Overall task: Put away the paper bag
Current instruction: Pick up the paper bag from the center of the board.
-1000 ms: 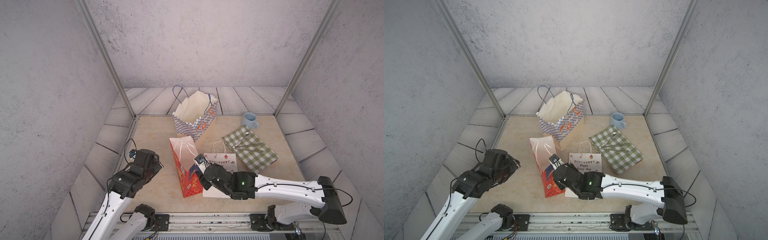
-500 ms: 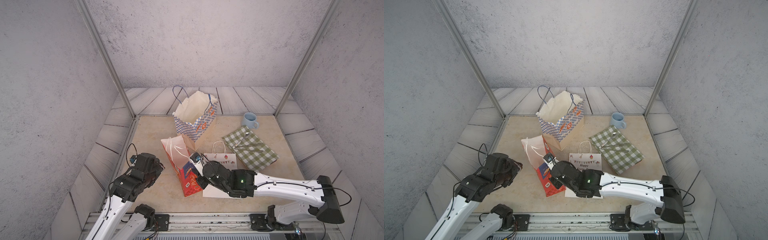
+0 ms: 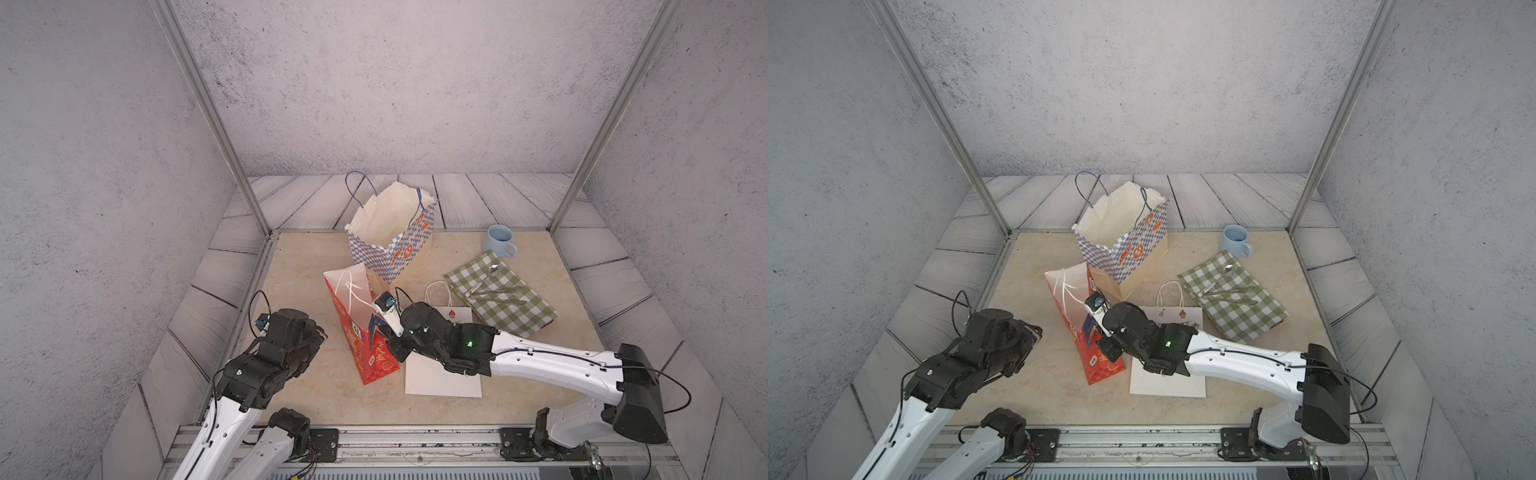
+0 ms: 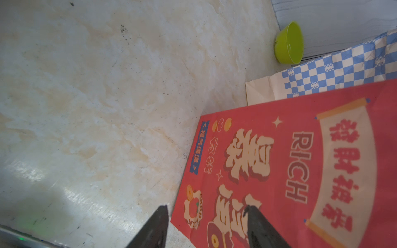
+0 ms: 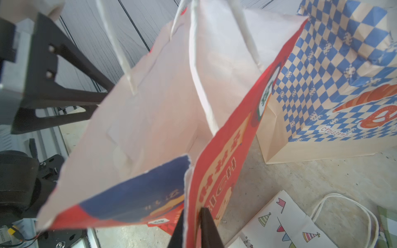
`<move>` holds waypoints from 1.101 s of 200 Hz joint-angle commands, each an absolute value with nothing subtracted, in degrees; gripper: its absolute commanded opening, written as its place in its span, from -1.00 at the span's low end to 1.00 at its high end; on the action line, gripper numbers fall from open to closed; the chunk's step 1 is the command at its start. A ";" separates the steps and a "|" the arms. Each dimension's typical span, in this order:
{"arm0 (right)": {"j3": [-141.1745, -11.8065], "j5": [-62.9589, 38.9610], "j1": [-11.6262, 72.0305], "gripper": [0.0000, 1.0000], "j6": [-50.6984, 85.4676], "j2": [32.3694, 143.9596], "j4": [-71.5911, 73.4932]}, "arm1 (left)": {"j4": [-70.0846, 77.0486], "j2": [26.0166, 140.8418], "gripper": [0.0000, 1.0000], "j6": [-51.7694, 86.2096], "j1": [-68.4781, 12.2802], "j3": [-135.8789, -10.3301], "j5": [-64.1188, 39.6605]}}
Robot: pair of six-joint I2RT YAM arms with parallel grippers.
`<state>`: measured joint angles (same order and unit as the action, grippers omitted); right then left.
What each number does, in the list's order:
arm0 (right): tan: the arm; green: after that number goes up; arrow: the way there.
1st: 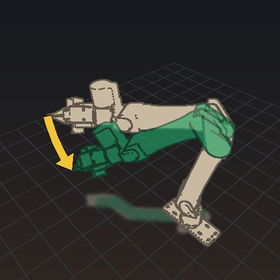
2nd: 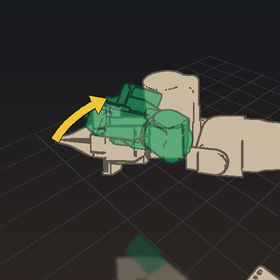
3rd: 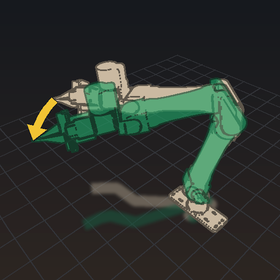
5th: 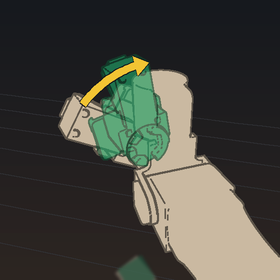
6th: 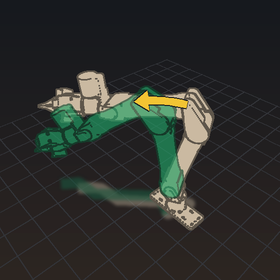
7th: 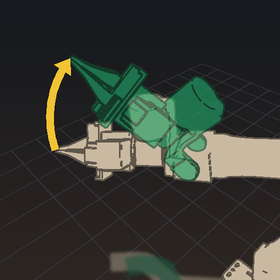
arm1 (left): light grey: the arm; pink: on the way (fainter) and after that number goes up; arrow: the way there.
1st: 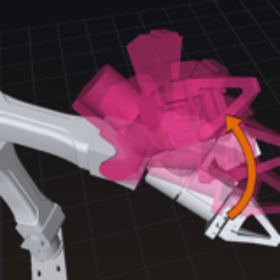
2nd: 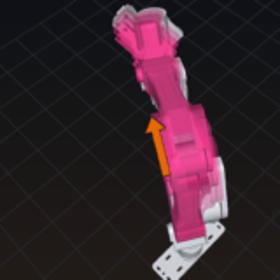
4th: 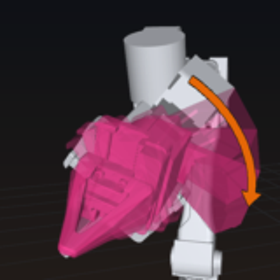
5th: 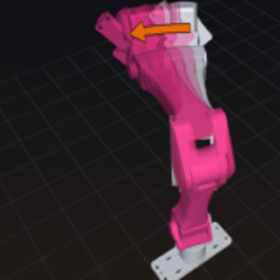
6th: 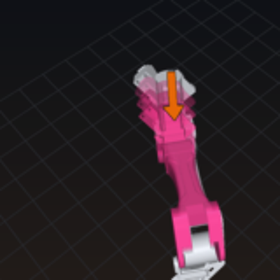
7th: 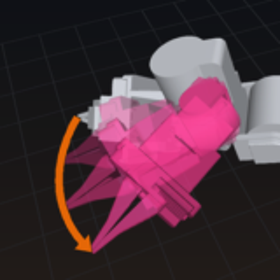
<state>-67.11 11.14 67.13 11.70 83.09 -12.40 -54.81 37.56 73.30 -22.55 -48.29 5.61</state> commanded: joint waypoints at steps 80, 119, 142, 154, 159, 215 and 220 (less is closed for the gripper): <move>-67.15 6.76 64.42 0.43 13.86 77.87 -17.19 | -50.86 39.71 0.22 71.19 -22.05 -45.82 5.34; -57.36 4.66 65.31 0.71 14.56 68.55 -13.19 | -48.52 40.21 0.19 71.18 -21.97 -44.33 4.22; -54.31 6.07 65.92 0.71 16.62 67.92 -9.76 | -48.08 40.19 0.19 71.50 -21.88 -43.94 4.35; -52.18 6.78 66.08 0.67 16.31 68.67 -5.97 | -48.27 39.95 0.19 70.79 -21.73 -44.31 5.48; -51.05 6.98 66.09 0.64 15.91 69.01 -3.81 | -48.62 39.76 0.18 70.24 -21.50 -44.70 6.33; -47.02 11.96 66.04 0.37 9.07 73.40 11.56 | -53.43 40.08 0.18 58.24 -19.16 -54.78 17.07; -46.97 11.91 66.04 0.35 8.69 73.79 12.14 | -53.58 40.36 0.18 57.35 -19.16 -55.55 17.58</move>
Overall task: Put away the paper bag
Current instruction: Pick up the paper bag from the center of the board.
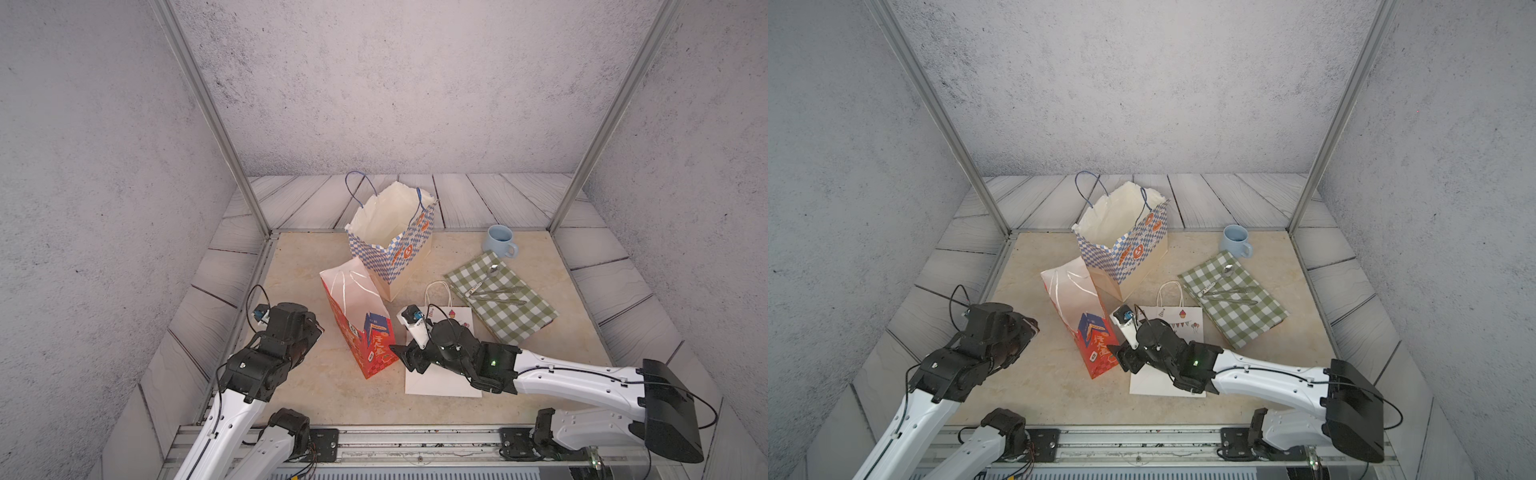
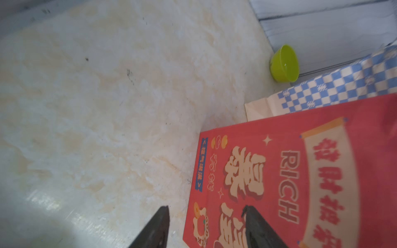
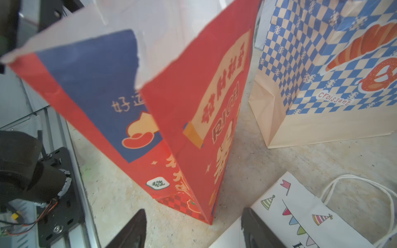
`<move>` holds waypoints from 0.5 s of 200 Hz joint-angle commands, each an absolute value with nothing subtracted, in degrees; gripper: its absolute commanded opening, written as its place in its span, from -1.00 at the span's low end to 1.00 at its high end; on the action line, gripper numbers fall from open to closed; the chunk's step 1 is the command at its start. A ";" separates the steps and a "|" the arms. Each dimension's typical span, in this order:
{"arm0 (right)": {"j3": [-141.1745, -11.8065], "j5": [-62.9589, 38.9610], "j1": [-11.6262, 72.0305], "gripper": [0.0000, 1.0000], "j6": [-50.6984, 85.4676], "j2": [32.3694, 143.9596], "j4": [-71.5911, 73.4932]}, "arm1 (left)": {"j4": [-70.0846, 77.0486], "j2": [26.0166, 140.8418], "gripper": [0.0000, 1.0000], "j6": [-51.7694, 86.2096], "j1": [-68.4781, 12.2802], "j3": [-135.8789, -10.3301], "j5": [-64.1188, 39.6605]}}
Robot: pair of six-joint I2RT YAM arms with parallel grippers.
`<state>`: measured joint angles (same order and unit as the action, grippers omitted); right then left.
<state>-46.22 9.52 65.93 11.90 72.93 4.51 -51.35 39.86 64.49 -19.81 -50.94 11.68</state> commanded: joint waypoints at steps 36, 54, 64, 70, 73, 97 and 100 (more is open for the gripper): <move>-45.97 13.18 66.02 0.13 5.42 76.29 17.63 | -53.78 41.13 0.19 55.46 -18.98 -58.59 19.32; -46.61 13.35 66.03 0.08 4.70 77.65 18.70 | -53.90 40.83 0.19 55.85 -18.90 -59.52 19.20; -46.87 13.86 66.07 0.04 4.62 78.33 19.61 | -53.96 40.61 0.19 56.08 -18.90 -59.74 19.33; -46.91 14.29 66.02 0.00 4.74 78.71 20.21 | -53.90 40.56 0.19 56.20 -18.90 -60.06 19.49; -47.01 14.44 66.01 -0.01 4.75 78.90 20.53 | -53.94 40.48 0.19 56.28 -18.90 -60.25 19.59; -48.04 13.62 66.07 -0.12 4.51 80.61 21.80 | -53.64 40.76 0.19 56.12 -18.90 -61.77 19.62; -48.12 13.60 66.06 -0.13 4.49 80.80 21.82 | -53.64 40.90 0.19 55.95 -18.90 -62.13 19.60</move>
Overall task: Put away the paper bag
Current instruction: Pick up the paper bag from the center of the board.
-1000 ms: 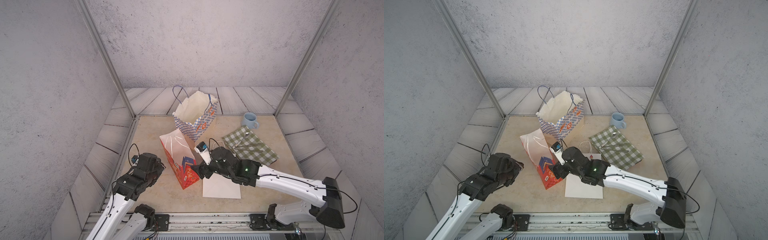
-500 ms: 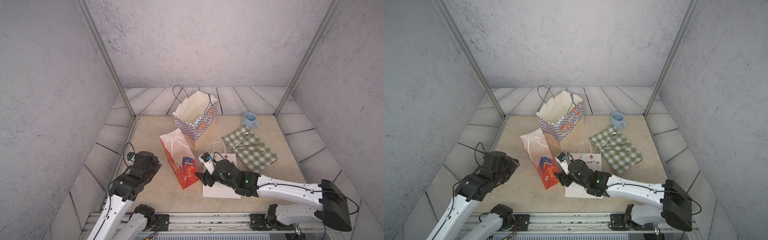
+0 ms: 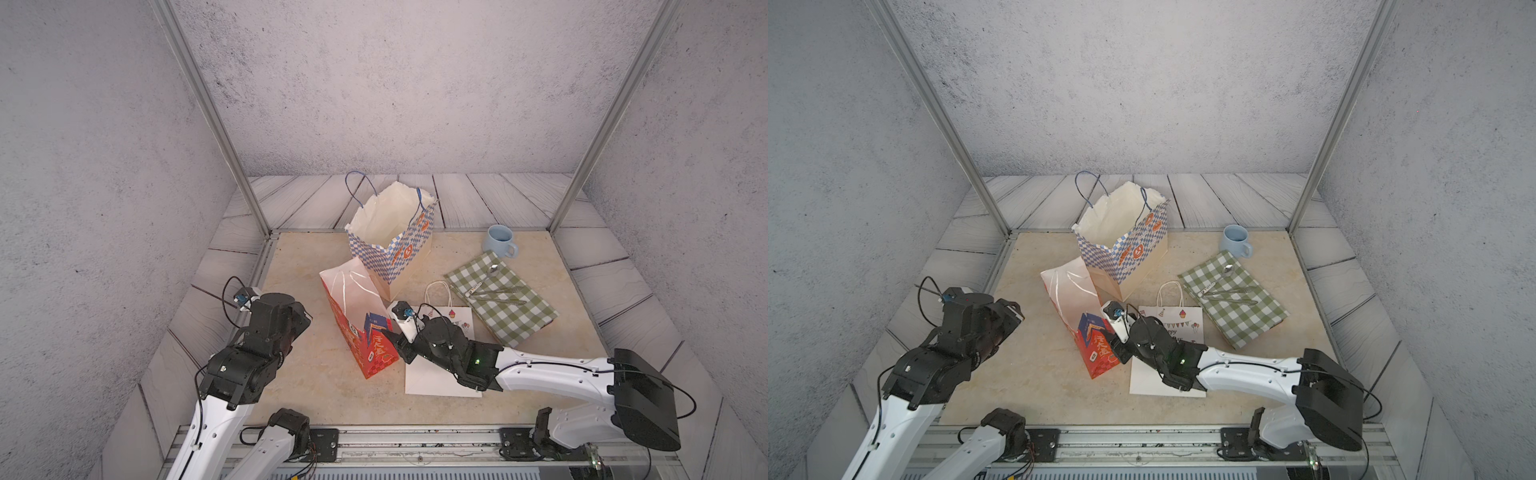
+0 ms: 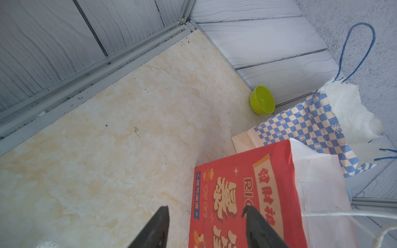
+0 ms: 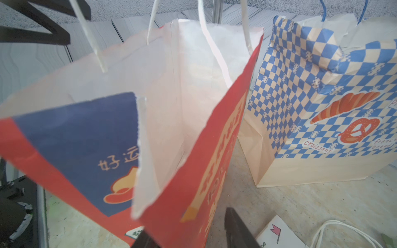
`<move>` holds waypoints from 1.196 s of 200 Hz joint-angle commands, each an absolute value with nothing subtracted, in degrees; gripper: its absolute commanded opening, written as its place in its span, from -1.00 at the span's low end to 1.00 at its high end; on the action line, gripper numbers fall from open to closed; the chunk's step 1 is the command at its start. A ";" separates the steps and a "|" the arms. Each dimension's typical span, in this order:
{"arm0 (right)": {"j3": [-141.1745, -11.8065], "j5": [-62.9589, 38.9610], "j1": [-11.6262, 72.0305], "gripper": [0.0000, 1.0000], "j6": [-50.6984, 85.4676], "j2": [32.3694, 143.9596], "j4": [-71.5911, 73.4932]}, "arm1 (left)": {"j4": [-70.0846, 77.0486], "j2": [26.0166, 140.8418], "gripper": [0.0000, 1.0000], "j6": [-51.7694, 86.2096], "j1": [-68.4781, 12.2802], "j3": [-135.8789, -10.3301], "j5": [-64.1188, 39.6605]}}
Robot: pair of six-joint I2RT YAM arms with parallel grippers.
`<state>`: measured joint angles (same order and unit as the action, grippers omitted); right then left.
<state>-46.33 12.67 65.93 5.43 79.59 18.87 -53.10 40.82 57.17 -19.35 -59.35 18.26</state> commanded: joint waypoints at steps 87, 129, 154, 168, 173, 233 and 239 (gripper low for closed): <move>-48.60 13.54 65.80 -0.80 4.47 81.49 23.00 | -54.09 41.70 0.19 50.80 -18.90 -66.45 23.91; -50.12 2.01 62.32 -0.92 1.33 80.21 18.02 | -54.35 40.75 0.20 49.15 -18.90 -64.93 24.96; -50.62 -3.70 60.06 -0.94 -3.16 78.45 14.76 | -54.32 40.13 0.21 49.13 -18.81 -63.49 24.52; -50.63 -7.56 57.76 -0.95 -4.37 76.36 12.89 | -53.42 39.91 0.21 49.15 -18.73 -63.13 23.42; -50.67 -8.99 56.63 -0.95 -4.48 75.60 12.24 | -52.31 39.90 0.21 48.01 -18.49 -63.11 21.90; -49.57 -29.40 46.18 -0.90 -5.73 74.10 8.43 | -45.06 39.84 0.34 28.18 -17.49 -63.73 11.31; -49.75 -29.97 45.91 -0.89 -5.67 74.77 8.90 | -45.37 39.83 0.34 26.41 -17.56 -64.09 11.17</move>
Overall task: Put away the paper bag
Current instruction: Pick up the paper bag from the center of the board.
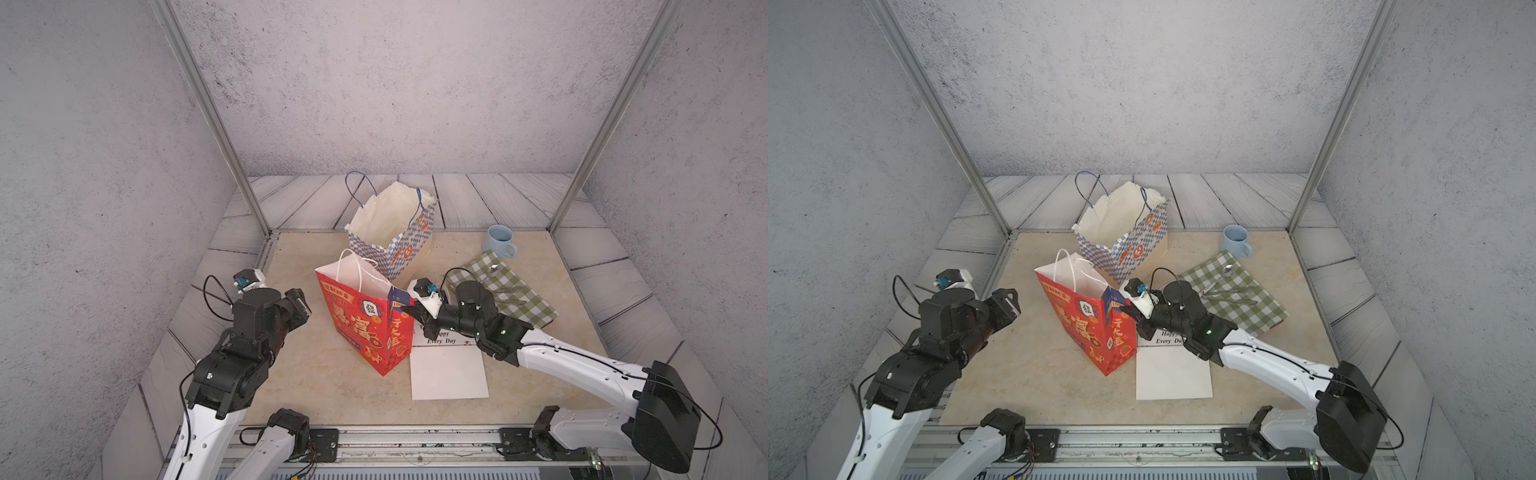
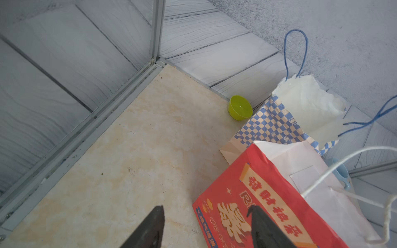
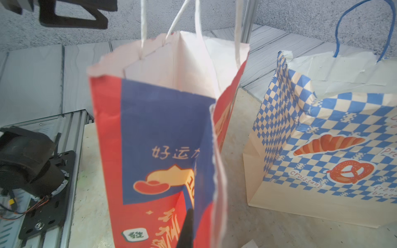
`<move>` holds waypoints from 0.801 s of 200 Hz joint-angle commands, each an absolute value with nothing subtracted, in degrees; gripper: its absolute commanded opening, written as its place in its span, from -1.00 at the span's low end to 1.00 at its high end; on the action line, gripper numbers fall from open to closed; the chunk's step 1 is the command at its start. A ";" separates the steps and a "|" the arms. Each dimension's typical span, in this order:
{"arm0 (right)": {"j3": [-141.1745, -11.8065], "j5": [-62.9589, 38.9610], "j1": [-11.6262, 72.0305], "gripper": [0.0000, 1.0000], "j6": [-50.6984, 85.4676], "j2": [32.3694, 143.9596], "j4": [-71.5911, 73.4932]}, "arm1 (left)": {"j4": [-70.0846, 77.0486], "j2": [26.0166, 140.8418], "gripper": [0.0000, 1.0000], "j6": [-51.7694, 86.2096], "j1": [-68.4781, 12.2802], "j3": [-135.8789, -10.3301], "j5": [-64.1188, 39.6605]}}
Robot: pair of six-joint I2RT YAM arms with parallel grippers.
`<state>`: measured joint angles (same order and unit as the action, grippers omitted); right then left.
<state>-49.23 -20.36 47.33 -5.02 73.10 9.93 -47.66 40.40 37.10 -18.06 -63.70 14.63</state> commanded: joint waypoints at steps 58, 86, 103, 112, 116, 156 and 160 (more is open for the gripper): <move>-53.42 -37.26 43.61 -0.87 -7.86 78.72 11.37 | -50.08 41.04 0.45 8.00 -15.92 -68.01 10.29; -57.34 -41.86 40.39 -0.87 -10.81 75.72 4.48 | -48.49 39.66 0.49 3.28 -15.73 -72.13 2.44; -59.40 -44.21 38.63 -0.87 -12.76 73.34 0.06 | -45.12 37.38 0.49 0.93 -15.74 -72.02 -2.06; -60.15 -45.51 37.49 -0.87 -13.07 72.09 -1.80 | -43.25 36.39 0.49 0.79 -15.73 -71.70 -3.22; -60.43 -46.06 36.93 -0.87 -13.18 71.53 -2.52 | -42.61 36.14 0.49 0.82 -15.73 -71.65 -3.74; -63.28 -50.36 32.19 -0.89 -12.82 66.76 -8.53 | -43.49 37.36 0.52 -0.74 -15.74 -76.47 -9.51; -63.48 -50.64 31.87 -0.90 -12.55 66.31 -8.83 | -43.86 37.59 0.53 -0.83 -15.73 -76.89 -10.09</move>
<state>-61.41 -45.82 33.78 -12.27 68.88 -3.38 -44.36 36.27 1.76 -16.14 -73.82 -4.67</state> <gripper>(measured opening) 0.061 0.759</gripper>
